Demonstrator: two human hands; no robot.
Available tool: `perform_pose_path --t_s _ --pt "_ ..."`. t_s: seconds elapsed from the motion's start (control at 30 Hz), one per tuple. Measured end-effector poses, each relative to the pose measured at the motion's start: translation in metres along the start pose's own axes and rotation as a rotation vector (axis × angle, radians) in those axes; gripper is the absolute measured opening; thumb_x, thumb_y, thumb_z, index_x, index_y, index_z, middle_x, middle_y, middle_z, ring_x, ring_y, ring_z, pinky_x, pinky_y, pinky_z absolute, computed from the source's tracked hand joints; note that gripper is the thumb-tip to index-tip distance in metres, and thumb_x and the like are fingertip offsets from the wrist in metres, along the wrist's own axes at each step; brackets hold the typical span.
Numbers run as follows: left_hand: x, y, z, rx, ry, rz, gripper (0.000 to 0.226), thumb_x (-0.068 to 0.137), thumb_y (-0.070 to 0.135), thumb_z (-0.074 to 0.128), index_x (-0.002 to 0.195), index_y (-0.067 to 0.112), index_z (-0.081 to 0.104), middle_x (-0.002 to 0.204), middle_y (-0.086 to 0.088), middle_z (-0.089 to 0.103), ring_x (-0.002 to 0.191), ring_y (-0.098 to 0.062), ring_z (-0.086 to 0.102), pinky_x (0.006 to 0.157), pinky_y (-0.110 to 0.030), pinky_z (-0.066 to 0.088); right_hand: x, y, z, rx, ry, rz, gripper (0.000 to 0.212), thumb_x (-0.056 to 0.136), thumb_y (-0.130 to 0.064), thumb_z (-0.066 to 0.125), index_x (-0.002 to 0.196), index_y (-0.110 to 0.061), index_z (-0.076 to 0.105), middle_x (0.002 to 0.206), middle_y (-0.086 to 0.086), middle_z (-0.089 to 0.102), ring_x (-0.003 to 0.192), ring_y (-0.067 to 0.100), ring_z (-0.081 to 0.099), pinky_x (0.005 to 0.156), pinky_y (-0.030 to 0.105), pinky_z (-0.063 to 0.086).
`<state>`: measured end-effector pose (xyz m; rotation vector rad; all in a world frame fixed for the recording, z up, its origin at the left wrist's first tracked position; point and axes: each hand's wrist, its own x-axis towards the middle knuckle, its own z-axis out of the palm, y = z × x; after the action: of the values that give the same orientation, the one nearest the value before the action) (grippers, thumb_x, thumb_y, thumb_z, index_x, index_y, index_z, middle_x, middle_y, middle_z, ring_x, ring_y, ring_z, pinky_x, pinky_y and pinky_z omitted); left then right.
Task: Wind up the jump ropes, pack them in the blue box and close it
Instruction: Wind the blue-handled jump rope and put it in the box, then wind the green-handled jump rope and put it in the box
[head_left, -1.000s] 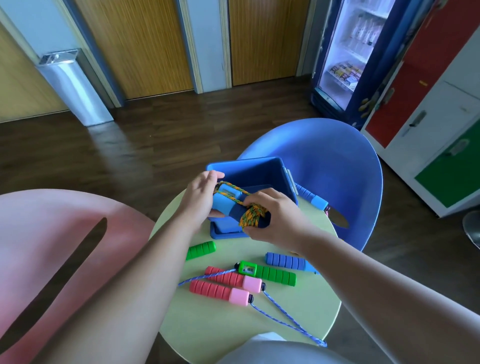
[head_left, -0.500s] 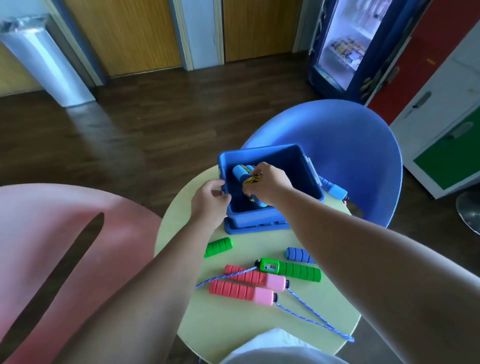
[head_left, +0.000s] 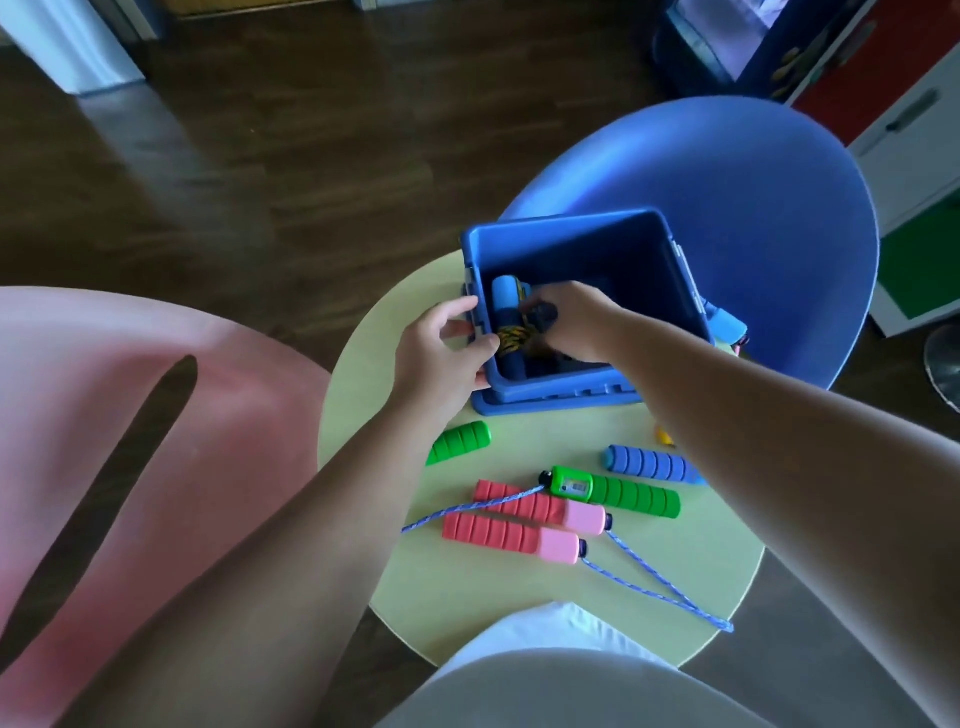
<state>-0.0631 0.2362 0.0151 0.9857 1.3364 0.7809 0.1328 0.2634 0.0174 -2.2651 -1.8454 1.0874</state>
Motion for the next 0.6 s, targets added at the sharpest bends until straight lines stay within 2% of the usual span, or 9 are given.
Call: perform_pose_path --t_s 0.1,0.2,0.3,0.37,0.47,0.53,0.6 --pt "-0.001 -0.001 -0.001 -0.017 -0.015 0.005 0.045 0.088 0.005 0.078 0.125 0.031 0.069 0.115 -0.008 0.067 0.094 -0.027 0.074 0.069 -0.042 0.066 0.005 -0.003 0.009 -0.076 -0.019 -0.071 0.055 0.077 -0.035 0.086 0.126 -0.041 0.064 0.121 -0.003 0.061 0.102 0.022 0.058 0.08 0.031 0.049" --pt "-0.002 0.0 -0.002 -0.019 -0.011 0.01 0.046 0.088 0.005 0.078 0.127 0.029 0.069 0.115 -0.009 0.066 0.093 -0.028 0.074 0.07 -0.043 0.066 0.011 -0.011 0.014 -0.17 -0.004 -0.089 0.053 0.073 -0.044 0.086 0.122 -0.043 0.063 0.12 0.0 0.059 0.098 0.024 0.057 0.074 0.031 0.045" --pt "-0.001 0.002 -0.002 -0.01 -0.007 0.013 0.047 0.089 0.005 0.078 0.128 0.028 0.069 0.116 -0.009 0.066 0.096 -0.028 0.074 0.071 -0.043 0.066 0.016 -0.023 0.018 -0.314 -0.023 -0.028 0.04 0.089 -0.029 0.071 0.125 -0.043 0.062 0.131 0.005 0.049 0.098 0.03 0.059 0.075 0.033 0.051" --pt "-0.002 0.003 -0.002 -0.014 -0.01 0.008 0.047 0.089 0.004 0.077 0.129 0.027 0.069 0.115 -0.008 0.067 0.098 -0.026 0.073 0.071 -0.042 0.066 0.018 -0.03 0.022 -0.402 -0.052 0.009 0.042 0.093 -0.02 0.062 0.129 -0.041 0.06 0.139 0.008 0.04 0.1 0.035 0.06 0.08 0.036 0.055" --pt "-0.002 0.004 -0.002 -0.011 -0.015 0.006 0.047 0.089 0.004 0.077 0.129 0.027 0.069 0.116 -0.009 0.067 0.099 -0.027 0.073 0.071 -0.041 0.066 0.018 -0.033 0.02 -0.421 -0.077 0.008 0.048 0.094 -0.015 0.058 0.135 -0.04 0.056 0.146 0.011 0.034 0.105 0.033 0.059 0.085 0.037 0.057" --pt "-0.003 0.005 -0.002 0.005 -0.011 0.009 0.046 0.089 0.004 0.078 0.128 0.028 0.069 0.117 -0.01 0.066 0.098 -0.029 0.073 0.071 -0.041 0.066 0.014 -0.029 0.016 -0.369 -0.062 -0.02 0.049 0.095 -0.014 0.055 0.135 -0.041 0.058 0.141 0.008 0.041 0.108 0.03 0.058 0.086 0.035 0.056" --pt "-0.004 0.005 -0.002 0.018 -0.01 0.009 0.046 0.089 0.004 0.078 0.126 0.03 0.069 0.116 -0.009 0.066 0.096 -0.029 0.074 0.071 -0.042 0.066 0.008 -0.023 0.012 -0.297 -0.026 -0.059 0.043 0.094 -0.016 0.057 0.129 -0.04 0.063 0.128 0.002 0.055 0.105 0.026 0.058 0.08 0.033 0.054"
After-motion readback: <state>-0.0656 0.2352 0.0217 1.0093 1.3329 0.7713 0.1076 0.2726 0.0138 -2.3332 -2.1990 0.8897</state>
